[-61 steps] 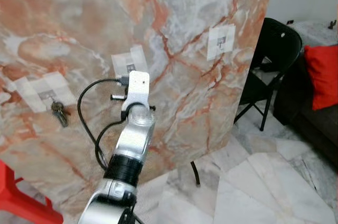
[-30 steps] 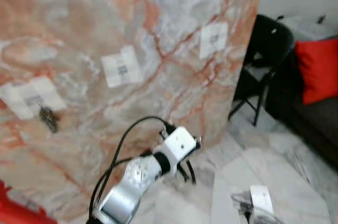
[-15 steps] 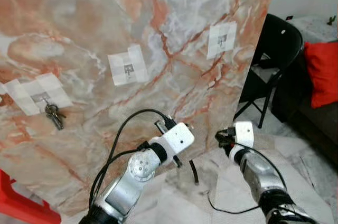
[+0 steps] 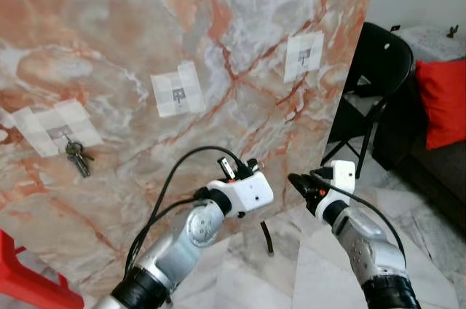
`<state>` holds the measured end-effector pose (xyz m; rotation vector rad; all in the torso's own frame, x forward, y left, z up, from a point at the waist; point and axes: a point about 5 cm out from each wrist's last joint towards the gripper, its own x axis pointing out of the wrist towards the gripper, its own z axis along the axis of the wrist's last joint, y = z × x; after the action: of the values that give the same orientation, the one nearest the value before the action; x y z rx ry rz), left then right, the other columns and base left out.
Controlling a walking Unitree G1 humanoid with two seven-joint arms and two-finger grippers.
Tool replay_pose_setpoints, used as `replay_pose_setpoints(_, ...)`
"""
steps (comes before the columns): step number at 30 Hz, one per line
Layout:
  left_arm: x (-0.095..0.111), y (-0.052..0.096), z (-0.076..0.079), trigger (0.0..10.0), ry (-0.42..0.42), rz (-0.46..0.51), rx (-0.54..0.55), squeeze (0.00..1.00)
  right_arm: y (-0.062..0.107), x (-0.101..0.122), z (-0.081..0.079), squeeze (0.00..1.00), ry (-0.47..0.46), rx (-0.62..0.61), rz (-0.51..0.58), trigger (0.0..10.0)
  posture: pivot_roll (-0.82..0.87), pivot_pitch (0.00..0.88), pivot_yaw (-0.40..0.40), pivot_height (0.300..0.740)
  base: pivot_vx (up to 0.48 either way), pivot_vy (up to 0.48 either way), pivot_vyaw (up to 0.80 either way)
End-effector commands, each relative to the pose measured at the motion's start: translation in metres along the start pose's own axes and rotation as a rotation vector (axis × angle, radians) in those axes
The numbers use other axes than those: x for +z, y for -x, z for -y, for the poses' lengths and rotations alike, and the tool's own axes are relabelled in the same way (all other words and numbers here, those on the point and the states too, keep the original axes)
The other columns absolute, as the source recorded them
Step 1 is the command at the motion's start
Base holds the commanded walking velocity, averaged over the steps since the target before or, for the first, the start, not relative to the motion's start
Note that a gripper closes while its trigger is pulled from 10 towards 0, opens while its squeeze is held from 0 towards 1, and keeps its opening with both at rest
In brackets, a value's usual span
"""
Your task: Hang keys on a hook
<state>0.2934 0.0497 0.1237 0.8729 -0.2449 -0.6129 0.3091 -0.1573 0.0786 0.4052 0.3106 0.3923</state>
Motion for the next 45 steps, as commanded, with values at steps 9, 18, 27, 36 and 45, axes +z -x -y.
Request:
replay_pose_setpoints(9,-0.012,-0.001,-0.002,10.0,-0.128,-0.057,0.029,0.00,0.032,0.000,-0.005,0.00,0.001,0.215,-0.045,10.0,0.04,0.000,-0.030,0.740,0.000,0.000,0.00)
replay_pose_setpoints(18,-0.012,-0.003,0.000,10.0,-0.169,-0.054,0.038,0.00,0.054,-0.003,-0.001,0.00,0.035,0.328,-0.056,10.0,0.04,0.000,-0.035,0.740,0.000,0.000,0.00)
replay_pose_setpoints(27,-0.004,-0.005,0.002,10.0,-0.207,0.008,0.037,0.00,0.052,-0.006,-0.024,0.00,0.023,0.507,-0.048,10.0,0.05,0.000,-0.040,0.740,0.000,0.000,0.00)
replay_pose_setpoints(36,0.006,-0.006,0.004,10.0,-0.231,0.072,0.047,0.00,0.046,-0.011,-0.030,0.00,0.029,0.534,-0.054,10.0,0.05,0.000,-0.047,0.740,0.000,0.000,0.00)
replay_pose_setpoints(45,0.007,-0.003,0.010,10.0,-0.243,0.091,0.035,0.00,0.041,-0.002,-0.016,0.00,0.020,0.431,0.009,10.0,0.06,0.000,-0.051,0.740,0.000,0.000,0.00)
